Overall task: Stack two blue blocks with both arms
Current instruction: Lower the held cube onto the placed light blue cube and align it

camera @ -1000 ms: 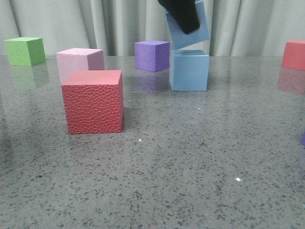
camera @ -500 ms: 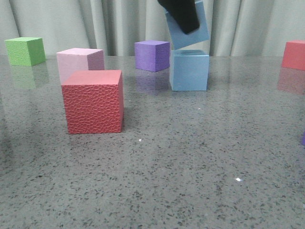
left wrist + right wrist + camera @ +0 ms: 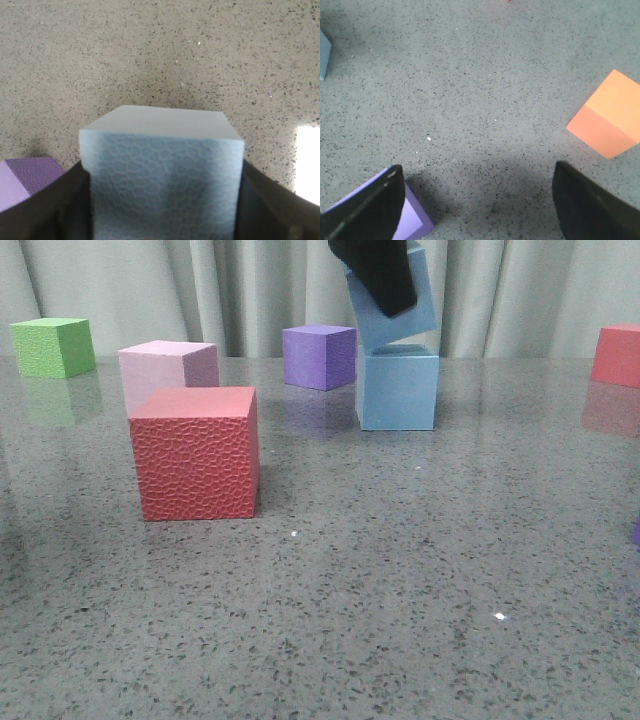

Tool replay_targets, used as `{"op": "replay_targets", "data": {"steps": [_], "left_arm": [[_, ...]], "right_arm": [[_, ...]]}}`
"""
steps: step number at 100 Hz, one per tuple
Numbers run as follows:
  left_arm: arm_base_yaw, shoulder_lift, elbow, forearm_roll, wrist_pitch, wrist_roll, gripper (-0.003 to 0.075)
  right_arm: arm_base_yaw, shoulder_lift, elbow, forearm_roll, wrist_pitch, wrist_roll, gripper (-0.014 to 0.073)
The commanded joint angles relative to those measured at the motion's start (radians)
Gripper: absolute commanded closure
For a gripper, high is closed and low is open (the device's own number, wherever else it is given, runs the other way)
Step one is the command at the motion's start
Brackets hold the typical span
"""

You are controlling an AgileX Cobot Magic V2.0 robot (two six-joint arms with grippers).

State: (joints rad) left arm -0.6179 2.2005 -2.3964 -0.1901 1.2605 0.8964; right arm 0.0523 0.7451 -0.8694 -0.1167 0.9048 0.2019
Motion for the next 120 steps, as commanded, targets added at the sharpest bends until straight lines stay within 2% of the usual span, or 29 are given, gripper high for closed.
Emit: {"op": "replay_targets", "data": {"steps": [1, 78, 120], "left_arm": [[-0.01, -0.064, -0.023, -0.024, -0.039, 0.0, 0.0477], [-0.01, -0.048, -0.023, -0.024, -0.059, 0.0, 0.0472], [-0.01, -0.048, -0.023, -0.024, -0.054, 0.0, 0.0287]], "right_arm": [[-0.005, -0.006, -0.025, -0.02, -0.056, -0.007, -0.0006], [-0.005, -0.006, -0.025, -0.02, -0.056, -0.007, -0.0006], [-0.005, -0.006, -0.025, -0.02, -0.056, -0.007, -0.0006]]}}
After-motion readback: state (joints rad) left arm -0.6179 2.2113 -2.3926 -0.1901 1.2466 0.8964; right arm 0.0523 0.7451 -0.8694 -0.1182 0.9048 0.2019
